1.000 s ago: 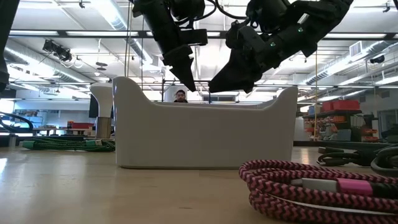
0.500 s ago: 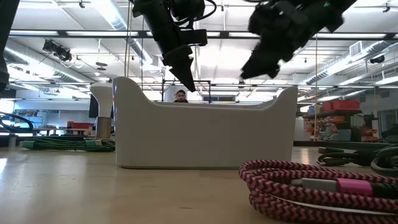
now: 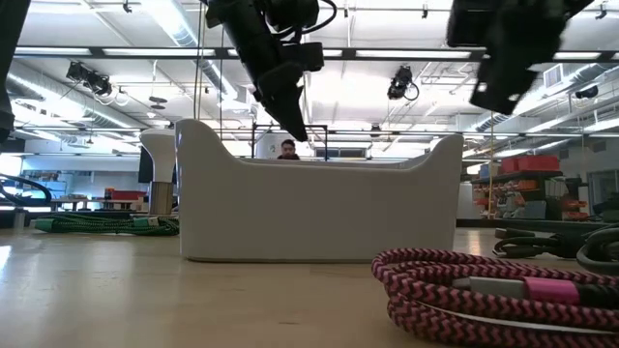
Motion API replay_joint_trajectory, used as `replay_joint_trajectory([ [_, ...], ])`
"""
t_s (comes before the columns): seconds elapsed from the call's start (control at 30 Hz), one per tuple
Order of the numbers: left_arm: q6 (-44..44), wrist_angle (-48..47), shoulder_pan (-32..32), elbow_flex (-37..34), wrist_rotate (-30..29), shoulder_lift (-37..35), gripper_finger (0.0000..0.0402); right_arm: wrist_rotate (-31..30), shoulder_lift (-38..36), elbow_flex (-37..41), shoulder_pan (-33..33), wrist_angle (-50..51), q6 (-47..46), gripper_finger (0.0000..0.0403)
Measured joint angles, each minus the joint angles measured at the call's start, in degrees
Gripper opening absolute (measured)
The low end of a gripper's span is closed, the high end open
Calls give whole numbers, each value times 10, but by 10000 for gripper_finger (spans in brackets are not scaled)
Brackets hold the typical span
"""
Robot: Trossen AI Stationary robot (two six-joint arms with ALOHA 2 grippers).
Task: Pick & Place USB Port
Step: Put the black charger cable into the white container
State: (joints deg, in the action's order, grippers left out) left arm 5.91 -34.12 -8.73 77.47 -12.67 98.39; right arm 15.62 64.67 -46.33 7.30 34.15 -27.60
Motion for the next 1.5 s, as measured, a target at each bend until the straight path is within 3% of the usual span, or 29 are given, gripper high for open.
replay_joint_trajectory([
  [0.27, -12, -1, 9, 0, 11, 0, 131, 65, 10, 0, 69, 43, -105, 73],
  [0.43, -12, -1, 18, 0, 12, 0, 131, 65, 10, 0, 93, 92, -154, 63],
  [0.87, -13, -1, 26, 0, 12, 0, 131, 57, 10, 0, 159, 92, -231, 61],
  [1.13, -23, -1, 26, 0, 12, 0, 131, -14, 65, 0, 199, 83, -249, 70],
  [1.37, -23, -1, 26, 0, 12, 0, 131, -90, 157, 0, 201, 46, -198, 122],
  [1.5, -24, -1, 26, 0, 12, 0, 131, -102, 200, 0, 193, 15, -174, 154],
])
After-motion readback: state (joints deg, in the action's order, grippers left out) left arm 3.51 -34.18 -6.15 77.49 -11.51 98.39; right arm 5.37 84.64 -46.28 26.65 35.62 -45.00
